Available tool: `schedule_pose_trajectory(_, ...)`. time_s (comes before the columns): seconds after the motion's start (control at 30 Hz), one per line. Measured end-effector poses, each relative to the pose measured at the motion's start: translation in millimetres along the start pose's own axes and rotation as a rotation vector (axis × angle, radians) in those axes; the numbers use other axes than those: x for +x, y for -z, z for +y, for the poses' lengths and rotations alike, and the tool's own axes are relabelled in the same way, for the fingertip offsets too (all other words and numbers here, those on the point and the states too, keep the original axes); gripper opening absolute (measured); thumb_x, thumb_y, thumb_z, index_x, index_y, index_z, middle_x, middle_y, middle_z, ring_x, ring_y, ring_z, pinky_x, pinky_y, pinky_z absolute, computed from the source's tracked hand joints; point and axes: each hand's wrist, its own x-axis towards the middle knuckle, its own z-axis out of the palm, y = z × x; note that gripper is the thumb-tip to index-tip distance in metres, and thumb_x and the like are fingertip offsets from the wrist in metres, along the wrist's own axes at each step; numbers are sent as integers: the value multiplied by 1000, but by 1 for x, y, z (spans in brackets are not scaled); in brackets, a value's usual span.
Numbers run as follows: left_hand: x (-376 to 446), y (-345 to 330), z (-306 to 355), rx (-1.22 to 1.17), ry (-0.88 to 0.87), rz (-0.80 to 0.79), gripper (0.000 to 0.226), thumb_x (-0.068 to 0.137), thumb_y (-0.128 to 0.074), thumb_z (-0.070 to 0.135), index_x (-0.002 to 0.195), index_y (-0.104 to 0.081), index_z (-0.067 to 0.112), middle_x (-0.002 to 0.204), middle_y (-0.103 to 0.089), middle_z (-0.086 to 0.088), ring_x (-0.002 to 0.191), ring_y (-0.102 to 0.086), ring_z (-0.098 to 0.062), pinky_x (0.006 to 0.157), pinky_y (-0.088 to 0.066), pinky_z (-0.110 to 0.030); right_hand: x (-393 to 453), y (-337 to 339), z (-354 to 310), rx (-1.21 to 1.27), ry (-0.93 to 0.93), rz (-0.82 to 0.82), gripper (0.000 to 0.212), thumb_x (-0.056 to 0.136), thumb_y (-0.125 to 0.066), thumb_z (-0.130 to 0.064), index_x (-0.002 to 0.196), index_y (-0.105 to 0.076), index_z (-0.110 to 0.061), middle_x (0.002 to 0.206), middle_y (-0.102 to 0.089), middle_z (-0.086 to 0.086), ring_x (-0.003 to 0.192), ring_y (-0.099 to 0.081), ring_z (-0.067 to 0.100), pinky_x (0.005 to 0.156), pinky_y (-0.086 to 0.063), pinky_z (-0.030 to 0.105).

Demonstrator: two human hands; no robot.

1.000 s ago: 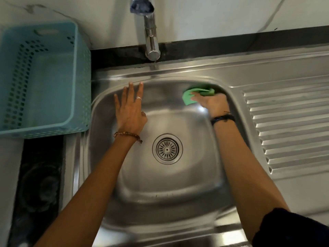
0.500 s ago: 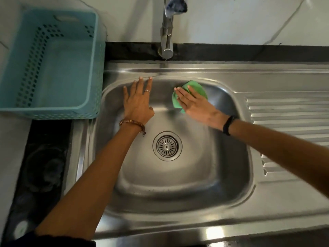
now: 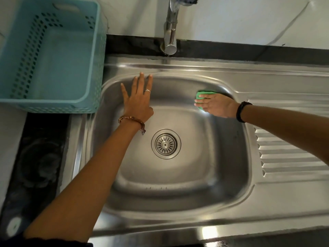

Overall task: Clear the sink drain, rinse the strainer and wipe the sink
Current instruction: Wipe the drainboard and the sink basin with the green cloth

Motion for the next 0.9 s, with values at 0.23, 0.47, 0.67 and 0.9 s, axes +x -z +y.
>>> schedule_pose_trajectory(0.23, -40, -2, 8, -33, -49, -15, 93, 82, -60, 17, 147, 5, 23, 156, 2, -15, 145, 0, -29, 113, -2, -57, -17, 7, 0, 260, 47, -59, 26, 91, -50, -33, 104, -67, -19, 117, -62, -1, 122, -51, 20, 115, -19, 33)
schedule_pose_trajectory(0.47, -148, 2, 24, -319, -35, -451, 77, 88, -34, 58, 147, 4, 27, 157, -1, 5, 144, 14, -16, 115, 11, -45, -38, 29, -4, 294, 140, -155, 31, 96, -41, -26, 106, -66, -11, 111, -66, 8, 105, -58, 29, 103, -28, 39)
schedule_pose_trajectory(0.67, -217, 20, 6, -295, -229, -1016, 115, 45, -13, 86, 146, -7, 32, 156, -4, 16, 143, 11, -7, 115, 11, -41, -53, 31, -50, 407, 105, -135, 26, 83, -47, -18, 97, -68, -13, 103, -68, 8, 98, -61, 29, 97, -36, 41)
schedule_pose_trajectory(0.9, -242, 23, -19, -219, -252, -804, 131, 29, 11, 94, 146, -5, 36, 157, -3, 9, 140, 15, -2, 115, 10, -40, -81, 49, -107, 545, 116, -175, 28, 86, -43, -20, 101, -67, -17, 108, -67, 7, 101, -60, 28, 96, -37, 44)
